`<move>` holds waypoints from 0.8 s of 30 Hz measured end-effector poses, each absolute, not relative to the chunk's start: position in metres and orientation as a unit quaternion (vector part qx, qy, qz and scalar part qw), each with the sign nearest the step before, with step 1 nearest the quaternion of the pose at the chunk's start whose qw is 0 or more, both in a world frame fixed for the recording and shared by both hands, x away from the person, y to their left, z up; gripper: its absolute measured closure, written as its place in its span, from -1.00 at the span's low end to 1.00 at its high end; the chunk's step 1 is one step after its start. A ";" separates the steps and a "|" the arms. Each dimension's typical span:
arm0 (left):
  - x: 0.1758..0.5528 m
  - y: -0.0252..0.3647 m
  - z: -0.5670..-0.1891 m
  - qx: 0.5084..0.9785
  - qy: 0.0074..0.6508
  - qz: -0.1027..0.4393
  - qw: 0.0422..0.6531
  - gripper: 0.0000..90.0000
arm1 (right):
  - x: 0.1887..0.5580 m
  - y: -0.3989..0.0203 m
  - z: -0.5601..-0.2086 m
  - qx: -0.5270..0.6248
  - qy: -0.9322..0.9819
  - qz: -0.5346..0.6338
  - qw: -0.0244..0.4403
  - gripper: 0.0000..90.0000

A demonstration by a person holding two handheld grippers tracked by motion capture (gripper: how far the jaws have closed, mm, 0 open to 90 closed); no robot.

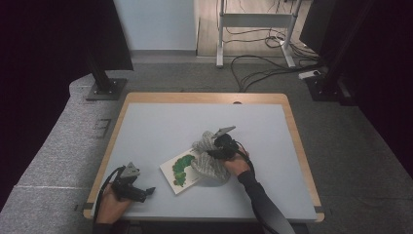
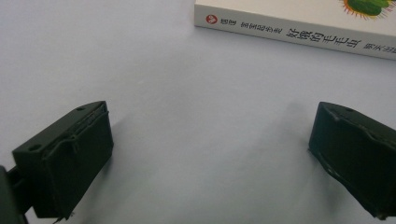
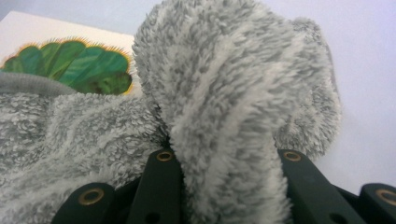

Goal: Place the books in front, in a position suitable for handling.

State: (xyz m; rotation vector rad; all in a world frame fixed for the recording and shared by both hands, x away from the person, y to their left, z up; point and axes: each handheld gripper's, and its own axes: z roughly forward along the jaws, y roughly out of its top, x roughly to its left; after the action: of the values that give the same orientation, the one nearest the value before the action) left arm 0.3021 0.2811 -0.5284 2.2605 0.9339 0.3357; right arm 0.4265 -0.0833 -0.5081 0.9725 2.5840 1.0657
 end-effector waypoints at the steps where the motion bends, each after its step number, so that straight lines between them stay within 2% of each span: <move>1: 0.302 0.281 -0.528 0.864 0.357 0.128 0.330 -1.00 | 0.428 -0.082 -0.508 0.328 0.870 0.357 0.090 0.59; 24: 0.302 0.281 -0.528 0.865 0.356 0.128 0.329 -1.00 | 0.438 -0.069 -0.507 0.319 0.872 0.359 0.090 0.58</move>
State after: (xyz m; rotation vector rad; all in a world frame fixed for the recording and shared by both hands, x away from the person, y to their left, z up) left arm 0.3023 0.2813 -0.5284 2.2643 0.9315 0.3348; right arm 0.4383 -0.0688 -0.5072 0.9498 2.5933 1.0684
